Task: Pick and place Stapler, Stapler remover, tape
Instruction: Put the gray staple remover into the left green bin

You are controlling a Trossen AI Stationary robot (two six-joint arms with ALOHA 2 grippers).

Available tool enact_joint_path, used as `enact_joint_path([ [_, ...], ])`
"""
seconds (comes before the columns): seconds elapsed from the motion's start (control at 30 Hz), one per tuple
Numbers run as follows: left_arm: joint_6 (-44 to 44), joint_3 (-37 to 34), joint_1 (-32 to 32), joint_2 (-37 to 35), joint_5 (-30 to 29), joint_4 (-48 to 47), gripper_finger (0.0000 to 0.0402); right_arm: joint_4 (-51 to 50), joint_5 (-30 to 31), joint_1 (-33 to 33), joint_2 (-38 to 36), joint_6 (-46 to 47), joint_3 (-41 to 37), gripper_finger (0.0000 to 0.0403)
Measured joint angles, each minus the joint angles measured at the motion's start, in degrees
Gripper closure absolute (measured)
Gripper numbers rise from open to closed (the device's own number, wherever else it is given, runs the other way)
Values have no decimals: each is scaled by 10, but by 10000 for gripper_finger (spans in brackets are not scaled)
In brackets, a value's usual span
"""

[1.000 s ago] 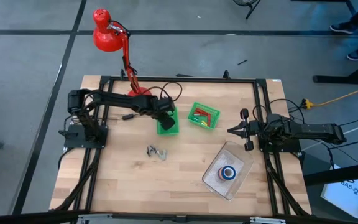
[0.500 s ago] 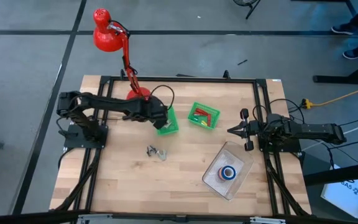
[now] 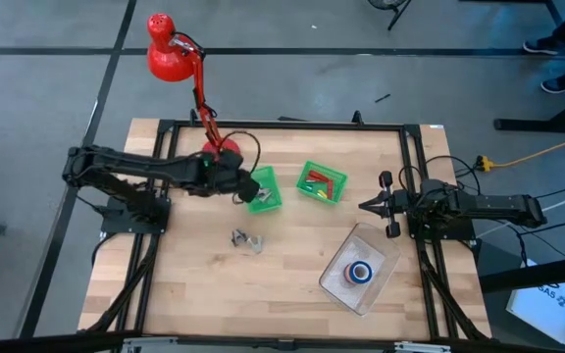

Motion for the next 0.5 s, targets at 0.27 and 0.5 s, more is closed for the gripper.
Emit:
enact_joint_path([
  [0.27, -83, 0, -90, -1, -7, 12, 288, 0, 0, 0, 0, 0, 0, 382],
  [0.5, -149, 0, -187, -4, 9, 23, 287, 0, 0, 0, 0, 0, 0, 382],
])
